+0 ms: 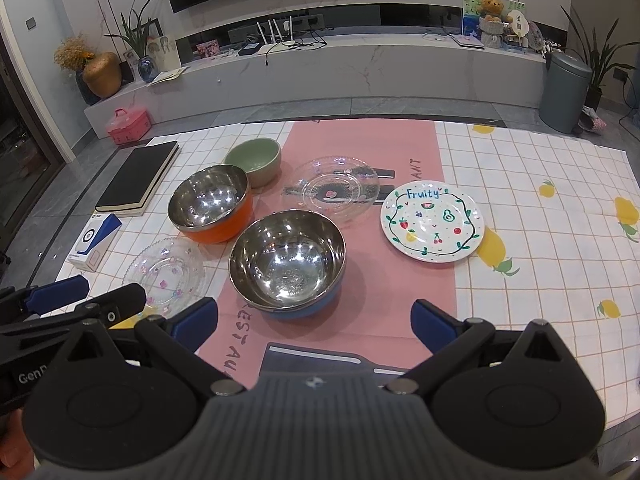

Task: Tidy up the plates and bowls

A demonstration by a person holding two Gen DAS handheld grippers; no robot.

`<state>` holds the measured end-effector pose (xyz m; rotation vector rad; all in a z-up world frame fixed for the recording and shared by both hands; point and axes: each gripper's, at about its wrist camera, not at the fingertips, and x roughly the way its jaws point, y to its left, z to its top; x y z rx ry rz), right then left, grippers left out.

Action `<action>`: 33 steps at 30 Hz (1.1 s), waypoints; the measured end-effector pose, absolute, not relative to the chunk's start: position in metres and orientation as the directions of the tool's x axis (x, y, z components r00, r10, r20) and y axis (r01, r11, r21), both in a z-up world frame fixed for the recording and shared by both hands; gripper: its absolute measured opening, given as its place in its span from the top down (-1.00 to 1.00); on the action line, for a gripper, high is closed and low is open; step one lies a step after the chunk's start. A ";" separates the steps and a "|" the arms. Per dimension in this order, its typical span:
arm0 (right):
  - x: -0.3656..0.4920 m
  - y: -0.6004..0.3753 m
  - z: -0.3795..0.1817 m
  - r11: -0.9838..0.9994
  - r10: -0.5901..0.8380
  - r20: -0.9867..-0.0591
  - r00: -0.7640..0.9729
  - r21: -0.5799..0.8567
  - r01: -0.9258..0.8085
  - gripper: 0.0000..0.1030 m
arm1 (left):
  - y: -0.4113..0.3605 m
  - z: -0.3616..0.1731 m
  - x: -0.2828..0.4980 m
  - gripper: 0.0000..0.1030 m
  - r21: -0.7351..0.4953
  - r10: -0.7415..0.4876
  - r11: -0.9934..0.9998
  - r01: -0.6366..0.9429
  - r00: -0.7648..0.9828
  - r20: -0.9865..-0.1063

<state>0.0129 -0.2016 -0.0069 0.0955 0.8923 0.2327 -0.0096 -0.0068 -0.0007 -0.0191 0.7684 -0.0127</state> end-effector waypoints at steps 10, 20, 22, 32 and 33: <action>0.012 -0.201 -0.008 0.971 0.241 -0.761 0.602 0.179 -0.161 -0.95 | -0.007 -0.004 -0.010 -0.52 -0.029 -0.023 1.000 0.004 0.716 -0.698; 0.021 -0.208 -0.014 0.973 0.232 -0.747 0.623 0.188 -0.138 -0.95 | -0.002 -0.005 -0.003 -0.52 -0.034 -0.035 0.999 0.017 0.753 -0.657; 0.026 -0.211 -0.016 0.974 0.224 -0.738 0.637 0.189 -0.123 -0.94 | 0.000 -0.003 0.002 -0.51 -0.061 -0.053 0.998 0.018 0.761 -0.647; 0.058 -0.215 -0.045 0.975 0.216 -0.758 0.616 0.198 -0.099 -0.40 | 0.019 -0.034 0.040 -0.02 -0.280 -0.193 0.960 -0.010 0.703 -0.685; 0.062 -0.215 -0.050 0.974 0.222 -0.764 0.606 0.205 -0.098 -0.35 | 0.020 -0.038 0.043 0.00 -0.298 -0.204 0.954 -0.015 0.695 -0.690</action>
